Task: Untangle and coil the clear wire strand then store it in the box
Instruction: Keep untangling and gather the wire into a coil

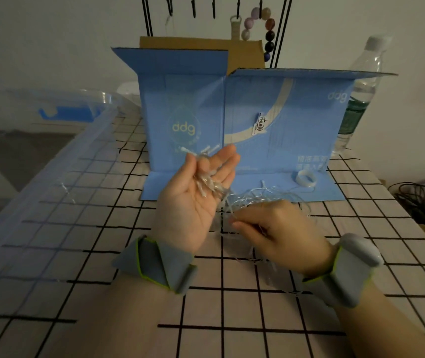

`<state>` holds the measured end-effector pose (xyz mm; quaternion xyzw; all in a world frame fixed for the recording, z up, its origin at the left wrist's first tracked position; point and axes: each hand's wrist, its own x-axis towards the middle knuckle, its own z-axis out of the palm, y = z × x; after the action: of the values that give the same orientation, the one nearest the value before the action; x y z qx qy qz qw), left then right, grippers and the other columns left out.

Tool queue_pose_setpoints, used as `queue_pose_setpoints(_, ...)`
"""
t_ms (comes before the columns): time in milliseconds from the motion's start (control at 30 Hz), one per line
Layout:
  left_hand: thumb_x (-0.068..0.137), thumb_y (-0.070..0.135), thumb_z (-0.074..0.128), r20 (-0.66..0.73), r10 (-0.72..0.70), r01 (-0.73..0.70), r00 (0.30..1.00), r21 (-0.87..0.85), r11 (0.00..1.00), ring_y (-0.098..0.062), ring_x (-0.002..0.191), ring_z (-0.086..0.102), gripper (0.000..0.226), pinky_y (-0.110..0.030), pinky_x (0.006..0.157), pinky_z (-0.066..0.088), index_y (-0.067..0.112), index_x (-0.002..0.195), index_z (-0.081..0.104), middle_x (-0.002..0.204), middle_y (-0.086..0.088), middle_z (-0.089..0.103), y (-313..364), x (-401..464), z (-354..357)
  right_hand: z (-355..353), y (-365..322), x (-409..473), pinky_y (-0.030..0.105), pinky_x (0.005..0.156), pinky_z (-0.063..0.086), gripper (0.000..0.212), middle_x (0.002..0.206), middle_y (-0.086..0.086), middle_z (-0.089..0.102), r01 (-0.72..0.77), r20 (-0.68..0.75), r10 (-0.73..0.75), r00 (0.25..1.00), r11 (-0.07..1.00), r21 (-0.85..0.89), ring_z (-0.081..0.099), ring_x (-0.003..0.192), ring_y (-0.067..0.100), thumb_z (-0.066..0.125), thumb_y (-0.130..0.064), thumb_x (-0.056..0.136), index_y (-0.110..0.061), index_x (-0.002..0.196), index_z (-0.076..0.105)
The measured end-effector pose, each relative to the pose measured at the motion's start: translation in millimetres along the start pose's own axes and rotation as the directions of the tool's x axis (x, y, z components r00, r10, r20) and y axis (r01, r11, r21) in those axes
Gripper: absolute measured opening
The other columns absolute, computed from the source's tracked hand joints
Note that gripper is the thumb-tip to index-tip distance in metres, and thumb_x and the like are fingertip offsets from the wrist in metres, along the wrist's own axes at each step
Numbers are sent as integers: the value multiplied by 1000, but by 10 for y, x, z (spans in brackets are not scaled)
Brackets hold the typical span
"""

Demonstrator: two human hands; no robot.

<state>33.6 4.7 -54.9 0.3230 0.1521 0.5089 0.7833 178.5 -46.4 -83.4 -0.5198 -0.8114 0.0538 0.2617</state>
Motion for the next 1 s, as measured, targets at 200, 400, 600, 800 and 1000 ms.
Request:
queue_pose_setpoints(200, 95, 29, 40, 57, 206, -178, 977, 752, 635, -9, 97, 65, 35, -24, 86, 47, 24, 74, 67, 93, 5, 74, -151, -26, -70, -72, -80, -18, 33, 49, 47, 22, 64, -6, 62, 82, -66, -80, 995, 996, 35, 53, 55, 10, 43, -29, 88, -20, 87, 63)
queue_pose_setpoints(400, 97, 24, 43, 118, 114, -154, 986, 905, 397, 11, 83, 55, 28, -4, 78, 39, 27, 77, 63, 88, 14, 63, -189, -66, -62, -126, -34, -29, 23, 50, 37, 14, 60, -12, 46, 44, -187, -25, 982, 994, 101, 38, 53, 4, 46, -20, 81, -15, 77, 58)
queue_pose_setpoints(600, 97, 24, 38, 156, 45, -161, 987, 921, 355, 0, 60, 54, 33, -15, 64, 42, 21, 68, 54, 58, 10, 56, -190, -119, -37, -161, -40, -6, 13, 56, 39, 19, 66, -4, 59, 24, -341, 31, 939, 987, 156, 46, 59, 4, 52, -23, 85, -10, 78, 63)
queue_pose_setpoints(800, 96, 30, 41, 77, -65, -36, 995, 875, 483, -1, 45, 42, 44, -14, 52, 36, 18, 54, 48, 41, 9, 46, -167, -106, -9, -138, -19, 0, 19, 55, 41, 18, 65, -6, 51, -12, -393, 108, 913, 971, 239, 48, 60, 13, 56, -31, 82, -16, 92, 53)
queue_pose_setpoints(1000, 95, 20, 37, 85, -269, 144, 959, 673, 725, -6, 36, 24, 50, -22, 45, 20, 15, 46, 35, 38, 8, 29, -122, -111, 39, -163, 4, 25, 16, 62, 43, 38, 96, 1, 54, 26, -333, 70, 940, 961, 275, 49, 65, 13, 53, -45, 84, -24, 116, 54)
